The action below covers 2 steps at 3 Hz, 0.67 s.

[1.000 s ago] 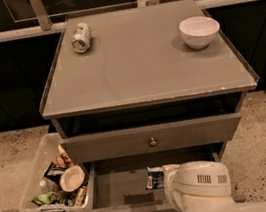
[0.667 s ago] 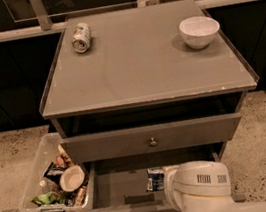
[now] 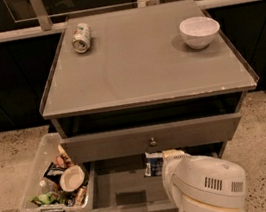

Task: Pick rxbar blueberry from middle drawer and place on counter

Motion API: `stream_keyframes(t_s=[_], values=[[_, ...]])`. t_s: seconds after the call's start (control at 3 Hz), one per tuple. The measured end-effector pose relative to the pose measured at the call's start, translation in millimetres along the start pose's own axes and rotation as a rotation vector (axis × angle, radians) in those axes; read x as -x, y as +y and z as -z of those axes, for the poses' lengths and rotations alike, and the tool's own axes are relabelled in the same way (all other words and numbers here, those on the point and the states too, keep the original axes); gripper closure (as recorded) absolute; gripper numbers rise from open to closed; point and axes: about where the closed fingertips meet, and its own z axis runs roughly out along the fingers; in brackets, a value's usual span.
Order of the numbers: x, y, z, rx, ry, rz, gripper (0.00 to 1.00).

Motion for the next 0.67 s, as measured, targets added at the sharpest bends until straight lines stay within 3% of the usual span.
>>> stream_keyframes(t_s=[0.33,0.67], values=[[9.0,-75.6,72.9,-0.197,0.023,0.020,1.00],[8.9,-75.7,72.8,-0.197,0.023,0.020,1.00]])
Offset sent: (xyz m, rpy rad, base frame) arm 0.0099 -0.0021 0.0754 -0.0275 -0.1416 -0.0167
